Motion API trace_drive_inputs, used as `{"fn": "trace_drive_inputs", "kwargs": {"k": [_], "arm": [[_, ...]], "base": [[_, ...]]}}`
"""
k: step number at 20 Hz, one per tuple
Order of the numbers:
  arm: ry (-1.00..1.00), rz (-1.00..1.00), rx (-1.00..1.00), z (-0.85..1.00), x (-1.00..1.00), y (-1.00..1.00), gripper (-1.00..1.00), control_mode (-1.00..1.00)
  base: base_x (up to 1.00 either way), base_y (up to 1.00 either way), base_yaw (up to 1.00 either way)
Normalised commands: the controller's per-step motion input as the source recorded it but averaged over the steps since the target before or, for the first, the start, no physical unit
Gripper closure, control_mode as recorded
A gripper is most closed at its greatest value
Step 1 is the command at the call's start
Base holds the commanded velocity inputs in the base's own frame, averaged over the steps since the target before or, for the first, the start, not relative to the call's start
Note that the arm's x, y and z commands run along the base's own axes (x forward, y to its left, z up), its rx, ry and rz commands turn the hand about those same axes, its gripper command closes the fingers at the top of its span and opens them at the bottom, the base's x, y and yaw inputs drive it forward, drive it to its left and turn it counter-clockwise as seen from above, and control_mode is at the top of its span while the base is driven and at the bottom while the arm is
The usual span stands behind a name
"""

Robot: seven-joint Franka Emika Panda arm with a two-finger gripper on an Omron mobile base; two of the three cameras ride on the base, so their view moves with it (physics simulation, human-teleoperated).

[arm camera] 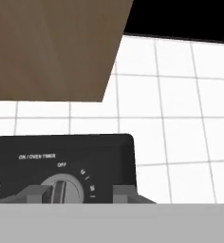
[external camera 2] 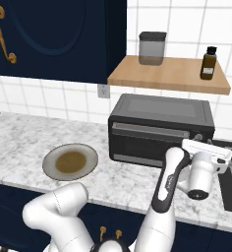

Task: Pick up the kebab skewer and baguette bread, and place them inside the toaster oven. Close the toaster oven door and start by setting the timer.

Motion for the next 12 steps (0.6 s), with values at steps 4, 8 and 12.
{"fn": "trace_drive_inputs", "kwargs": {"k": [4,8,12], "arm": [[-0.05,-0.16,-0.22,-0.06,0.14,0.21,1.00,-1.00],[0.00,-0.16,-0.22,-0.09,0.24,0.26,1.00,-1.00],[0.00,-0.15,-0.20,-0.10,0.25,0.26,1.00,-1.00]], "base": [[0.00,0.00,0.00],[0.00,0.00,0.00],[0.00,0.00,0.00]]}}
